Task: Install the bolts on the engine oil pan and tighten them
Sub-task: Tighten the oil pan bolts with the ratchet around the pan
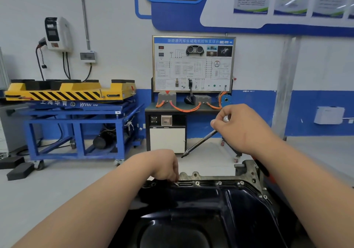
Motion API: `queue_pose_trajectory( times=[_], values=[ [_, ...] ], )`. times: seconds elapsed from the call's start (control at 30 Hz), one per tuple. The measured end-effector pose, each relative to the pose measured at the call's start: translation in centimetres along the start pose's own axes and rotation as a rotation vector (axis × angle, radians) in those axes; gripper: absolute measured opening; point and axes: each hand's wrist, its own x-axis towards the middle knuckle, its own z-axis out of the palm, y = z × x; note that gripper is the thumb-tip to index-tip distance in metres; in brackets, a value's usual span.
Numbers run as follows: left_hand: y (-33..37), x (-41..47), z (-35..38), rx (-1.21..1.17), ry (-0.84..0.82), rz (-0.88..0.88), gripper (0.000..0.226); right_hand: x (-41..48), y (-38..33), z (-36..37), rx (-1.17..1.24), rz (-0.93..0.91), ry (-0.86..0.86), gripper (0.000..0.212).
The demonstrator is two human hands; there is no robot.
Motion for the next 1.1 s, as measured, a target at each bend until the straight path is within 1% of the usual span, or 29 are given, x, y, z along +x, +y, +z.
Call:
queue_pose_trajectory(
  times=[0.13,0.27,0.47,0.63,0.73,1.1],
  values=[
    [0.0,-0.1,0.0,-0.012,0.037,0.001,0.014,-0.3,0.1,0.2,-0.001,0.000,-0.016,0.018],
    [-0.1,-0.2,0.5,-0.041,0.044,0.030,0.015,-0.6,-0.1,0.5,0.006,-0.001,-0.033,0.018],
    [-0.6,-0.4,0.5,-0.091,0.039,0.051,0.014,-0.6,-0.3,-0.1,-0.009,0.001,0.010,0.020],
    [-1.0,-0.5,0.4,-0.169,0.031,0.060,0.013,-0.8,0.0,-0.1,-0.013,0.005,0.003,0.019],
    [-0.9,-0.5,0.6,-0.167,0.023,0.058,0.013,-0.9,0.1,0.0,-0.004,0.011,-0.002,0.020],
    [-0.7,-0.5,1.0,-0.183,0.075,0.030,0.012,-1.3,-0.2,-0.2,0.004,0.025,-0.008,0.018]
  ],
)
